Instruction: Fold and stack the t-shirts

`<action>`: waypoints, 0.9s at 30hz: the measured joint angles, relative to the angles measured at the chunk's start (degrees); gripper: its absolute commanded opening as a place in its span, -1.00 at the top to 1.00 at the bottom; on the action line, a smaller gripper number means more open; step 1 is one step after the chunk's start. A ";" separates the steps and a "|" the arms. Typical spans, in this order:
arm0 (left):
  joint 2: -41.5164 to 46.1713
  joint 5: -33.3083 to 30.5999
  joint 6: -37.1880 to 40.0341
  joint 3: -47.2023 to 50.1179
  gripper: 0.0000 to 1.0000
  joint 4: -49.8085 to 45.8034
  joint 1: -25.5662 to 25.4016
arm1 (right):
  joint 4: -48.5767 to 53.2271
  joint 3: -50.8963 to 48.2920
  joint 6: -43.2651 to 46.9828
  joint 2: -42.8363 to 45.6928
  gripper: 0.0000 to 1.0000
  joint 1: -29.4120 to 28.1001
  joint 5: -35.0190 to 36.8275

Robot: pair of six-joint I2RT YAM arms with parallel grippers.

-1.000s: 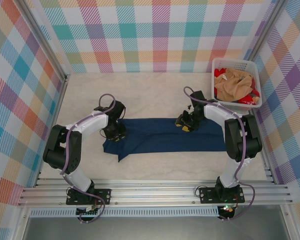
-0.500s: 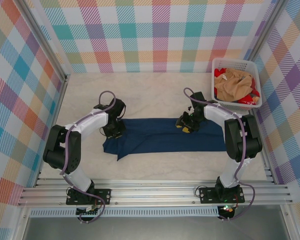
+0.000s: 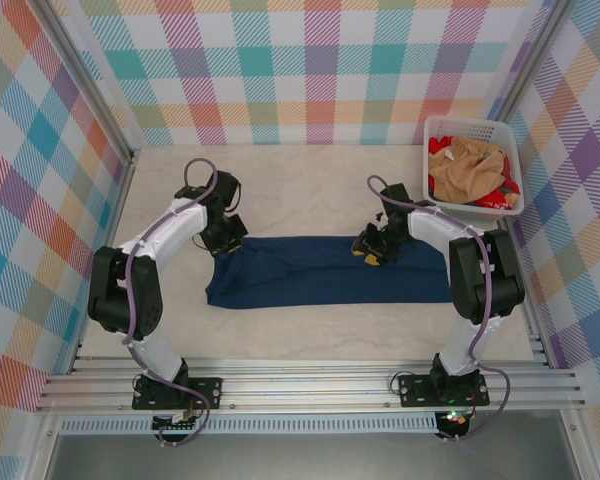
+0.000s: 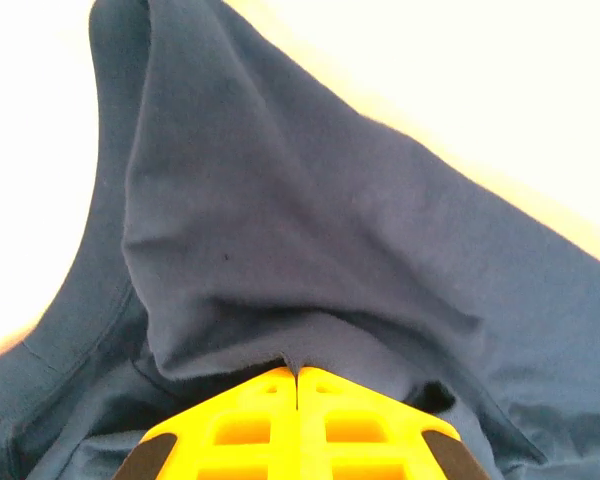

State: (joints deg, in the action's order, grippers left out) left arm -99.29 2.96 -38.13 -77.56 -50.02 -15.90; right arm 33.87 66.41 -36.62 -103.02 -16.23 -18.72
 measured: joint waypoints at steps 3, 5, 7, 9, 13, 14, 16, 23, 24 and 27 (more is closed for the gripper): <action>-2.45 0.44 0.68 -2.38 1.00 -0.81 1.03 | -0.02 -0.02 0.02 -0.02 0.23 0.00 0.00; -3.56 0.63 1.27 -3.65 1.00 -1.11 1.25 | -0.02 -0.02 0.00 -0.02 0.23 0.00 0.00; -4.33 0.66 1.81 -4.39 1.00 -1.07 1.38 | -0.02 -0.02 0.00 0.00 0.23 0.00 0.00; -4.66 0.66 2.01 -4.46 1.00 -1.14 1.51 | 0.00 -0.02 0.02 0.00 0.23 0.00 0.00; -5.35 0.63 2.67 -4.42 0.79 -1.14 1.75 | -0.02 -0.02 0.02 0.00 0.23 0.00 0.00; -5.44 0.52 3.06 -4.37 0.55 -1.20 1.79 | 0.00 -0.02 0.02 0.00 0.23 0.00 0.00; -5.55 -0.24 3.56 -4.35 0.25 -1.90 1.79 | 0.00 -0.02 0.02 0.00 0.23 0.00 0.00; -2.38 -4.11 3.74 -3.89 0.11 -3.26 -0.87 | 0.83 -0.02 0.02 2.29 0.21 0.00 0.68; -1.03 -3.76 3.76 -3.58 0.10 -2.51 -2.19 | 0.85 -0.02 0.04 3.13 0.20 -0.02 0.63; 0.83 -0.59 4.52 -2.54 0.10 1.22 -5.60 | 0.57 0.00 0.15 5.49 0.18 -0.44 0.02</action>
State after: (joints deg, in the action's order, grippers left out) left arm -98.45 2.37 -33.61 -80.09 -48.80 -21.50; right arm 34.44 66.41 -36.47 -97.54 -16.67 -18.70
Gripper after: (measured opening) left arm 0.448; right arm 0.408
